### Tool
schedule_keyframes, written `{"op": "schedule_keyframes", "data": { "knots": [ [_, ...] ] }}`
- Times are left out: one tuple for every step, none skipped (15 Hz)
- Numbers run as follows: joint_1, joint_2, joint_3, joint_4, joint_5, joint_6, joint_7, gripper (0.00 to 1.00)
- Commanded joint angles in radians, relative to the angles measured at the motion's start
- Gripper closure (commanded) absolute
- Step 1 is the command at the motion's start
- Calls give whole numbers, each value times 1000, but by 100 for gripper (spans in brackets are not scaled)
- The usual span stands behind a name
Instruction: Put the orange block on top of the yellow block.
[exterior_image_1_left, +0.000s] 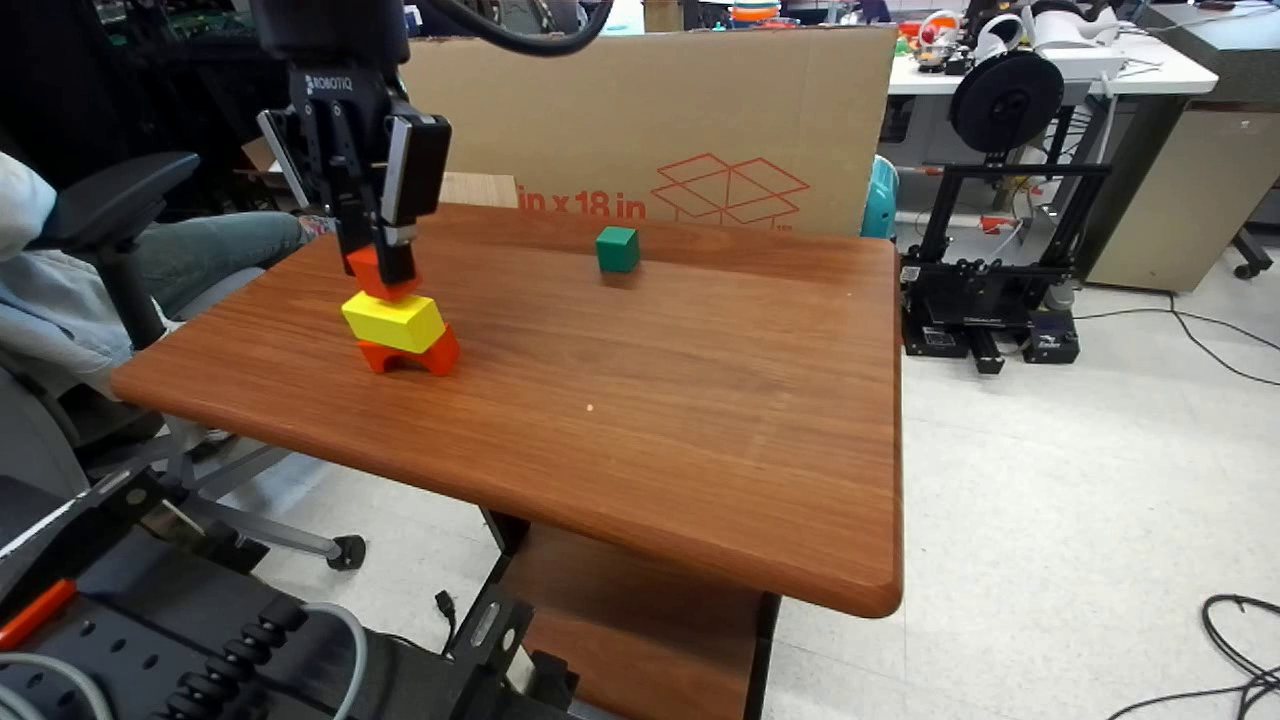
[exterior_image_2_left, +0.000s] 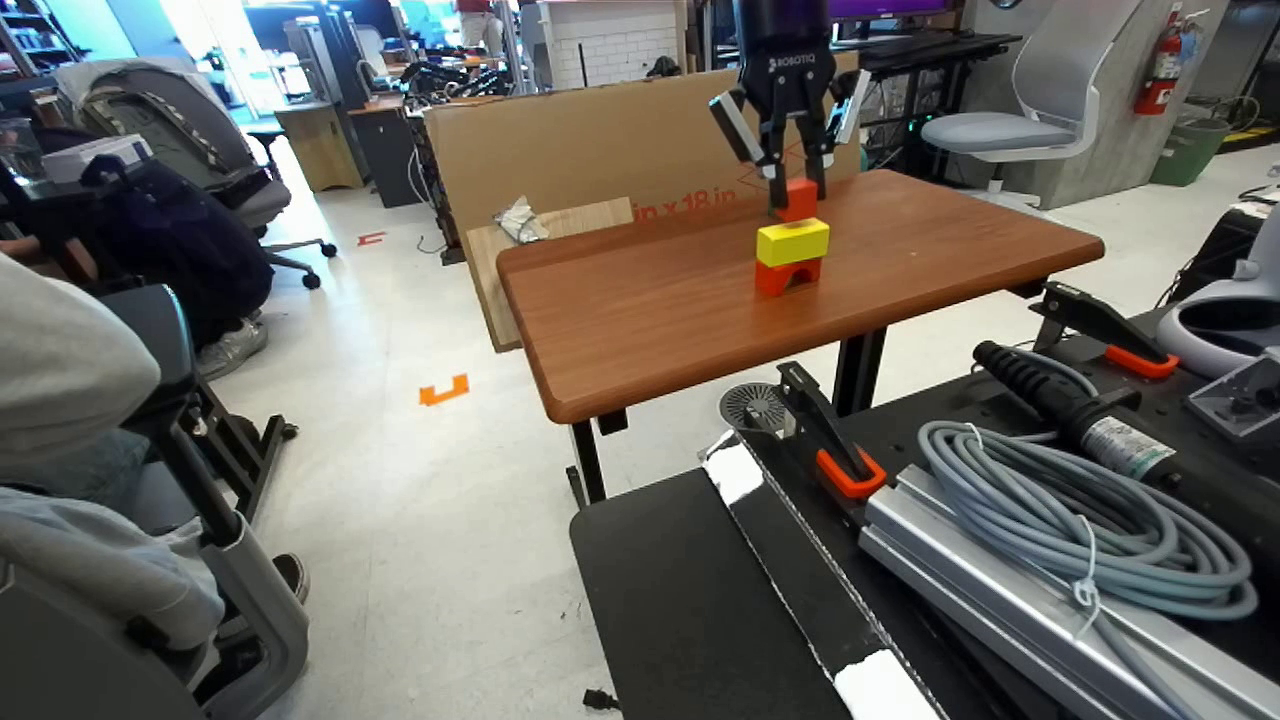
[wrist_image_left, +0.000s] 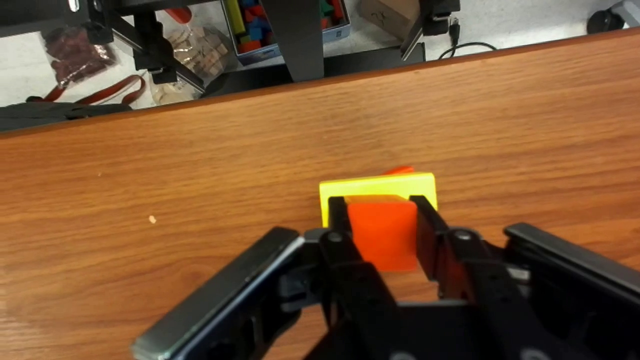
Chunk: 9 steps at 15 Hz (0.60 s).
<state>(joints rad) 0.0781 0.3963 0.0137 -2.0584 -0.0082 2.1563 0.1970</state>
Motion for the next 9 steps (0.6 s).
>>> {"op": "schedule_keyframes", "data": {
  "knots": [
    [19, 36, -9, 43, -29, -34, 41, 92],
    [21, 44, -9, 49, -30, -37, 45, 92],
    [23, 50, -9, 55, -30, -40, 48, 92],
    [25, 49, -8, 59, -30, -43, 49, 92],
    [27, 50, -7, 60, -31, -44, 49, 92],
    [29, 48, -7, 59, -33, -41, 48, 92],
    [31, 48, -7, 59, -34, -40, 50, 92],
    [32, 46, -7, 56, -33, -37, 51, 42],
    [33, 44, -7, 52, -32, -34, 51, 41]
  ]
}}
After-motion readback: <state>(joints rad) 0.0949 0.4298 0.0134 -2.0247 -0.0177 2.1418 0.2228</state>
